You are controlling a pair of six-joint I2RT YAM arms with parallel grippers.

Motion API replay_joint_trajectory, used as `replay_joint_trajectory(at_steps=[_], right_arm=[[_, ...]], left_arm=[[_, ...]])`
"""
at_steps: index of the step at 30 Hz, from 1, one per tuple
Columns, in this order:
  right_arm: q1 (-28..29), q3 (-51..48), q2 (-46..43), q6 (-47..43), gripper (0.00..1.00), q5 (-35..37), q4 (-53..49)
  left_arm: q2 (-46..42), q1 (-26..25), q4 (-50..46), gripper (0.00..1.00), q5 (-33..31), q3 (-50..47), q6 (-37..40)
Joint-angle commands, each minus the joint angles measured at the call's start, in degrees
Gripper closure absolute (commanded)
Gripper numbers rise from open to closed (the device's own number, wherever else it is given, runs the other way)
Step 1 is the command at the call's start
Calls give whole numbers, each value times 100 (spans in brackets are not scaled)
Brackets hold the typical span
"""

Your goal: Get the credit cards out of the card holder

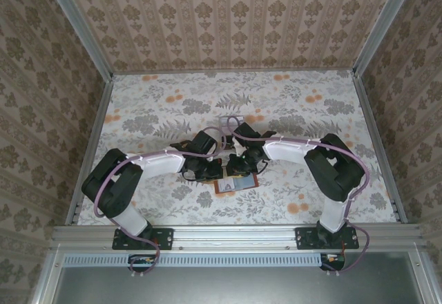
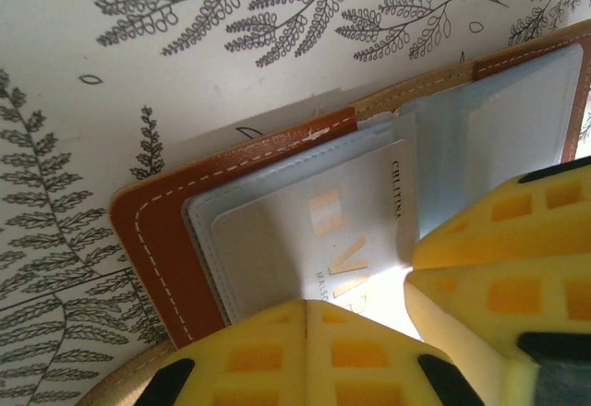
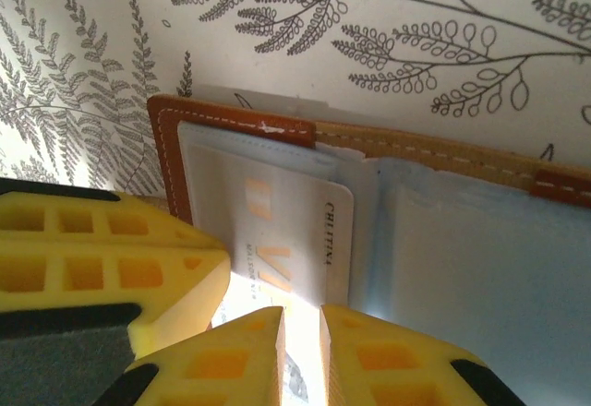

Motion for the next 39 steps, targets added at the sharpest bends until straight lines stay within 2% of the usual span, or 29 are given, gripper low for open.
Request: replay_joint_trajectory(at_steps=[1, 10, 27, 34, 39], right_arm=[[-31, 80, 169, 98, 81, -127, 107], [-38, 82, 123, -164, 78, 695, -494], [-31, 126, -184, -241, 76, 913, -780], [-31, 156, -291, -300, 76, 1229, -1055], [-31, 167, -370, -316, 76, 1192, -1058]], left_arm=[[59, -25, -110, 100, -66, -58, -7], [33, -26, -168, 100, -119, -109, 20], [314, -22, -312, 100, -246, -141, 130], [261, -24, -497, 100, -364, -109, 169], [201, -20, -529, 100, -374, -74, 164]])
